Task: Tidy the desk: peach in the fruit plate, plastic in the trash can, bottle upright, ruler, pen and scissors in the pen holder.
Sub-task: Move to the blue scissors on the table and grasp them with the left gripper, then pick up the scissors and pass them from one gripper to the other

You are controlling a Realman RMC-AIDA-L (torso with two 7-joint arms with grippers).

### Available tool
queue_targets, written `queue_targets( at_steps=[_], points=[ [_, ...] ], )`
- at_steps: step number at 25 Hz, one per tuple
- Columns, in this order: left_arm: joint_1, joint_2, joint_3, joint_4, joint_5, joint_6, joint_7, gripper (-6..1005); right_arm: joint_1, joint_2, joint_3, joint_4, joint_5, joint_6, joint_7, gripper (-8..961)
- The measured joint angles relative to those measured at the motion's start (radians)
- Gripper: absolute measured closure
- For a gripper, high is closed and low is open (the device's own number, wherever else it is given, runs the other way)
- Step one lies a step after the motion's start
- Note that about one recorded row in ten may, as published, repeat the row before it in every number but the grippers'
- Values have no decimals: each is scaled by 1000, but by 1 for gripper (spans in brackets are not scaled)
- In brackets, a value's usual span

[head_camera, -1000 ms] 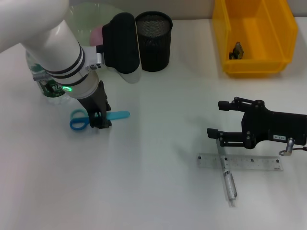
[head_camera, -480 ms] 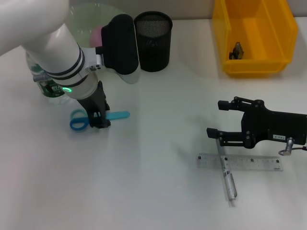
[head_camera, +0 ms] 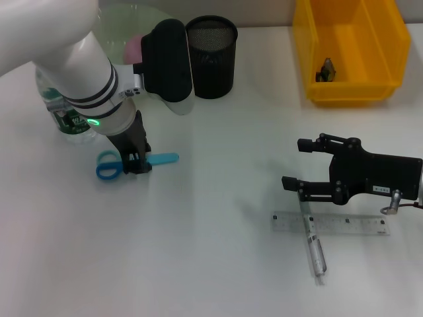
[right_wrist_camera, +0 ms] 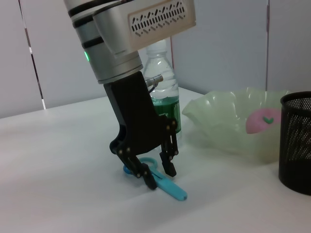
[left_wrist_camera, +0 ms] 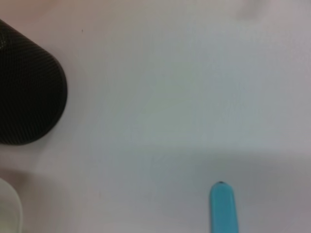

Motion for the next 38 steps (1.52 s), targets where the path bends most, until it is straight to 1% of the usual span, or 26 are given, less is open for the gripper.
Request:
queue_targets(
  at_steps=[2, 8, 29, 34, 38],
  points=[
    [-1, 0, 0, -1, 0, 0, 0, 650, 0, 0, 0, 0, 0, 0, 0, 114],
    [-5, 0, 0, -16, 0, 0, 0, 730, 1, 1, 0, 0, 0, 0, -1, 115],
    [-15, 0, -7, -20, -13, 13, -3, 773, 9, 1, 0, 0, 0, 3, -8, 118],
    [-11, 0, -44, 21, -50, 61, -10, 773, 9, 1, 4, 0, 0, 3, -8, 118],
    [3, 3, -119, 65, -116, 121, -9, 773, 6, 0, 6, 0, 0, 1, -8, 118]
  ],
)
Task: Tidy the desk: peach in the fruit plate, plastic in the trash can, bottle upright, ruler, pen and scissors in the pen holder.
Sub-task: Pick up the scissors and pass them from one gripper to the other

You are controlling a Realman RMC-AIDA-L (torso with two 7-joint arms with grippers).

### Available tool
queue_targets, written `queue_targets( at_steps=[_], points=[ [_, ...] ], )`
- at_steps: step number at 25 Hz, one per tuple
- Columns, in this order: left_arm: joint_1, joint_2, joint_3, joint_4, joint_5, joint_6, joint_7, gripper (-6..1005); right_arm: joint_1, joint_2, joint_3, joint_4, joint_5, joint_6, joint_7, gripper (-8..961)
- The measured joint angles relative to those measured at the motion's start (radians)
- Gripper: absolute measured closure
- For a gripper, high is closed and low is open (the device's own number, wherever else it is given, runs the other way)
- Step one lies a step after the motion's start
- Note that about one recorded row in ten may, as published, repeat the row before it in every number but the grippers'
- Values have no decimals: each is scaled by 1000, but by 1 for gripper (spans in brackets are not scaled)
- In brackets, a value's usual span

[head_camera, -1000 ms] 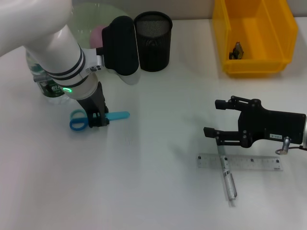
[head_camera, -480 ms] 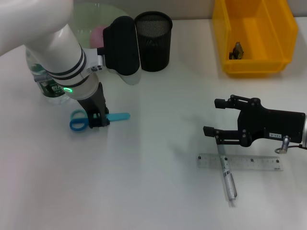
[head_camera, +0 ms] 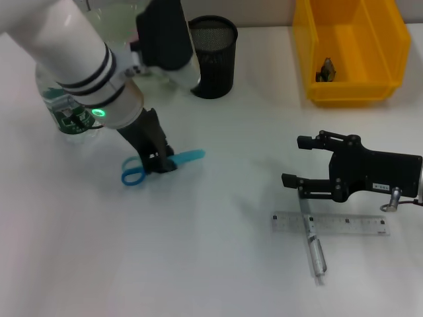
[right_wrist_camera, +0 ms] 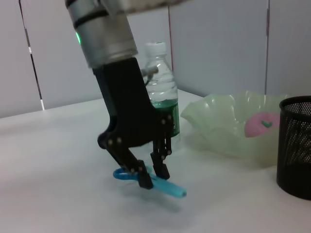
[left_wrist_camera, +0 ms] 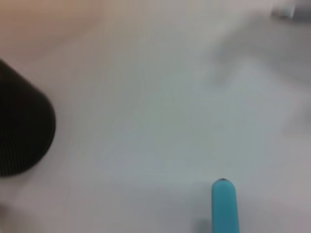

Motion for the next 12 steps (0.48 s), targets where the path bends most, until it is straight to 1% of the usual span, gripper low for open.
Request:
queue_targets(
  at_steps=[2, 3, 5, 6, 7, 9, 12],
  points=[
    [21, 1, -46, 35, -52, 39, 3, 773, -4, -1, 1, 0, 0, -1, 0, 119],
    [28, 2, -54, 45, -67, 46, 4, 773, -6, -1, 1, 0, 0, -3, -1, 119],
    [64, 3, -77, 91, -139, 81, 4, 773, -11, -1, 3, 0, 0, -5, -1, 119],
    [94, 4, -87, 125, -195, 97, 4, 773, -14, -2, 3, 0, 0, -6, -3, 119],
    [102, 4, -88, 131, -208, 101, 3, 773, -17, -2, 4, 0, 0, -7, -4, 119],
    [145, 6, -99, 162, -284, 108, 2, 773, -23, -2, 4, 1, 0, -7, -13, 119],
    [198, 8, -138, 178, -397, 123, 3, 773, -25, -2, 4, 2, 0, -7, -17, 119]
  ],
)
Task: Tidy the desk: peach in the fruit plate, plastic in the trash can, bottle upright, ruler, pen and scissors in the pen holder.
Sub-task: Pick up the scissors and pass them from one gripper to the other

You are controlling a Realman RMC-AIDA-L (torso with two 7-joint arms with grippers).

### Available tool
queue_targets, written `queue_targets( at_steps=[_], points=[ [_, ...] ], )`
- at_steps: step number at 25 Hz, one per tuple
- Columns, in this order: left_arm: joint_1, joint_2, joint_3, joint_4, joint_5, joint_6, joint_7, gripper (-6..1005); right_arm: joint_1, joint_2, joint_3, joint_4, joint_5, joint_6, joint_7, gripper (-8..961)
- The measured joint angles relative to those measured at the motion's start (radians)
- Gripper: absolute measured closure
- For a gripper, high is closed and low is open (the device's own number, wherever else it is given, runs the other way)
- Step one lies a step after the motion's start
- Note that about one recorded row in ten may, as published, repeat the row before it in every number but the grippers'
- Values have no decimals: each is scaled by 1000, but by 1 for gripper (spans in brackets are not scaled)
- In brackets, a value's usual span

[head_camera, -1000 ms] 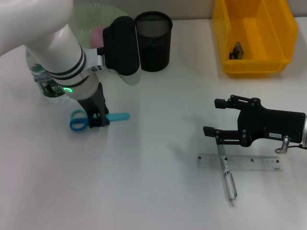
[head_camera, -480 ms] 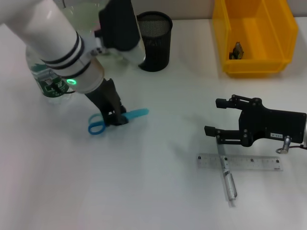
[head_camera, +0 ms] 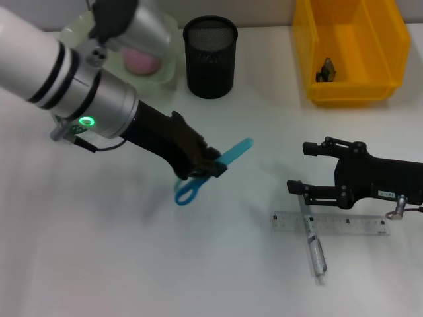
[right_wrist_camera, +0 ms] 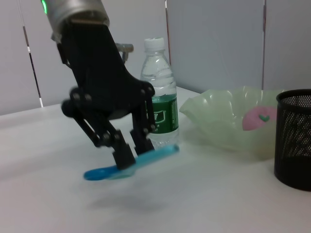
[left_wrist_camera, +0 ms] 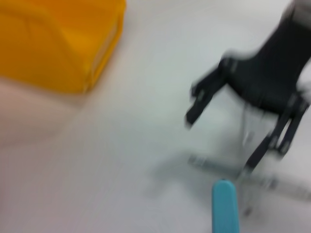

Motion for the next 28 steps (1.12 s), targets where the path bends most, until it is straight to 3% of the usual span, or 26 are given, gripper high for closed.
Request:
queue_targets(
  at_steps=[8, 14, 22, 28],
  points=[
    [122, 1, -145, -102, -323, 34, 79, 773, -5, 3, -2, 1, 1, -10, -18, 118],
    [159, 5, -352, -417, -553, 118, 209, 773, -11, 8, -1, 28, 7, -28, -64, 118],
    [171, -3, -379, -655, -690, 146, 315, 773, -7, 21, 4, 75, 28, -51, -147, 118],
    [182, -8, -380, -800, -813, 101, 322, 773, 2, 25, 3, 250, 166, -100, -354, 119]
  ],
)
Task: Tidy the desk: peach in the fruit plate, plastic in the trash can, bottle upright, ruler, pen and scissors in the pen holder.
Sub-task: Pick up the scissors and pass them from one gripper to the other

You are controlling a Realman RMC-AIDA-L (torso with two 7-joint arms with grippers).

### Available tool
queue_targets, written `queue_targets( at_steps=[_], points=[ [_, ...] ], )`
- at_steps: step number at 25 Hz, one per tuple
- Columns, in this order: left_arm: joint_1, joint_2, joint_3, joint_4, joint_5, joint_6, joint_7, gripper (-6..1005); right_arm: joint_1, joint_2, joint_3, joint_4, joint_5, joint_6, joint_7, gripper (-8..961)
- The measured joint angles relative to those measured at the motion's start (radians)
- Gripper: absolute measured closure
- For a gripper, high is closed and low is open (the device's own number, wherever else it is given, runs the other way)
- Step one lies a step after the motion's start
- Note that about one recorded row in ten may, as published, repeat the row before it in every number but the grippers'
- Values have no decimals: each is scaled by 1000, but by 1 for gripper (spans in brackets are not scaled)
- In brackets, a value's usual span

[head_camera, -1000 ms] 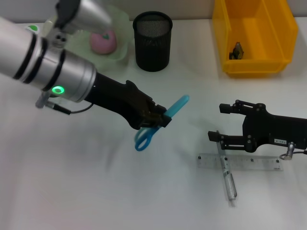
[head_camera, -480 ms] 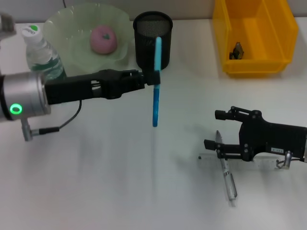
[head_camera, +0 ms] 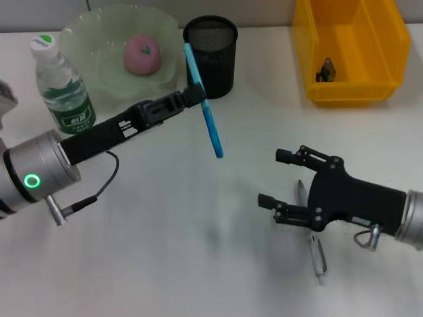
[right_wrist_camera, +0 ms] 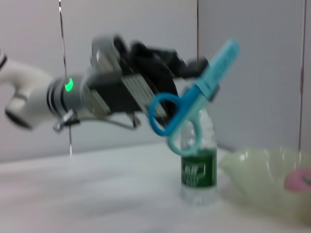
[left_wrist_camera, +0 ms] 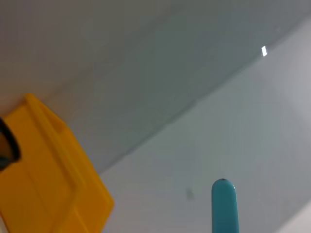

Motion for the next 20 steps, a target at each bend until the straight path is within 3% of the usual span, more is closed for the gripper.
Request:
queue_targets(
  at_steps=[9, 15, 20],
  points=[
    [-16, -3, -1, -170, -162, -31, 7, 773, 27, 9, -1, 244, 218, -71, -315, 119],
    [-46, -3, -11, -298, -260, -58, 30, 773, 95, 10, 38, 360, 237, -77, -423, 118],
    [-87, -3, -82, -414, -271, -72, 87, 773, 127, 10, 126, 439, 230, -76, -525, 118]
  ],
)
